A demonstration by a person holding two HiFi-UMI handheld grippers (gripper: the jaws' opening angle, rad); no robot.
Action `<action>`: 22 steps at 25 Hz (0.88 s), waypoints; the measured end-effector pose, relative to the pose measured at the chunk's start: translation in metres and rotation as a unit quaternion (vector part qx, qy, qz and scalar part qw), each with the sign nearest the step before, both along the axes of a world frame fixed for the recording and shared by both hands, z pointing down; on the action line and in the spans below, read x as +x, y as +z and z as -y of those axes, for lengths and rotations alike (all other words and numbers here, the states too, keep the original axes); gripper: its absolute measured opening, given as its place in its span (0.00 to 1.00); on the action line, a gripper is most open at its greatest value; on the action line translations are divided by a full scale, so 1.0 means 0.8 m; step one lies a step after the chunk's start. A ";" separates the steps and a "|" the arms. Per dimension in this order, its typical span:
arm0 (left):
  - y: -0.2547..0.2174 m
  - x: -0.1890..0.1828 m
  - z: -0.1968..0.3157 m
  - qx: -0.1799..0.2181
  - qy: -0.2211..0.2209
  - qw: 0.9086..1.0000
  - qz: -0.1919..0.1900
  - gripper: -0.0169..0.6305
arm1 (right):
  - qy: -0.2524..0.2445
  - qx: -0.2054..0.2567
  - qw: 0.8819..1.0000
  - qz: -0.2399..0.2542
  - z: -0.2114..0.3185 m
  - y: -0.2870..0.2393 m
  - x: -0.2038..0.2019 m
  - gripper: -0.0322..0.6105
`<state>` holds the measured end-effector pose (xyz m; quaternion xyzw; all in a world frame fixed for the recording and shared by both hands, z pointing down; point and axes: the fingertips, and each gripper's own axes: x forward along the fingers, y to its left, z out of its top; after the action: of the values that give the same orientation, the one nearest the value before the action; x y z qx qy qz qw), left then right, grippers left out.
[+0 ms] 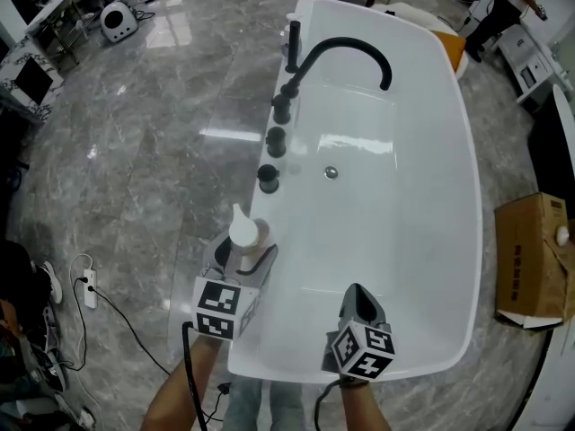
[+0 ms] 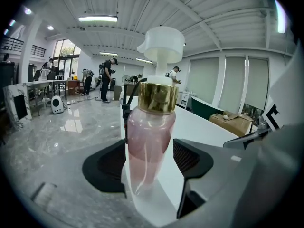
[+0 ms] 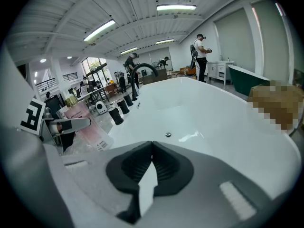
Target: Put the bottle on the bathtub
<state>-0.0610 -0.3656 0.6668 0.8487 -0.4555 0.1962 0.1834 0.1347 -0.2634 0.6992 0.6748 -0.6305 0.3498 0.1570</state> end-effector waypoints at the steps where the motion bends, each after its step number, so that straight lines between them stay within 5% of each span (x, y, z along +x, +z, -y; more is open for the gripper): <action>1: 0.000 -0.001 -0.003 -0.002 -0.001 1.000 -0.002 0.49 | -0.001 0.001 1.000 -0.001 -0.002 -0.002 -0.001 0.05; 13: -0.009 -0.038 -0.062 -0.021 -0.024 0.999 -0.020 0.50 | -0.014 0.020 1.000 -0.007 -0.029 -0.036 -0.034 0.05; 22: -0.108 -0.090 -0.102 0.014 -0.062 0.996 -0.058 0.50 | -0.043 0.042 0.998 -0.028 -0.048 -0.103 -0.075 0.05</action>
<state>-0.1330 -0.2842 0.5802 0.8315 -0.4983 0.1284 0.2095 0.0746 -0.2247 0.6168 0.6625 -0.6687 0.2968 0.1606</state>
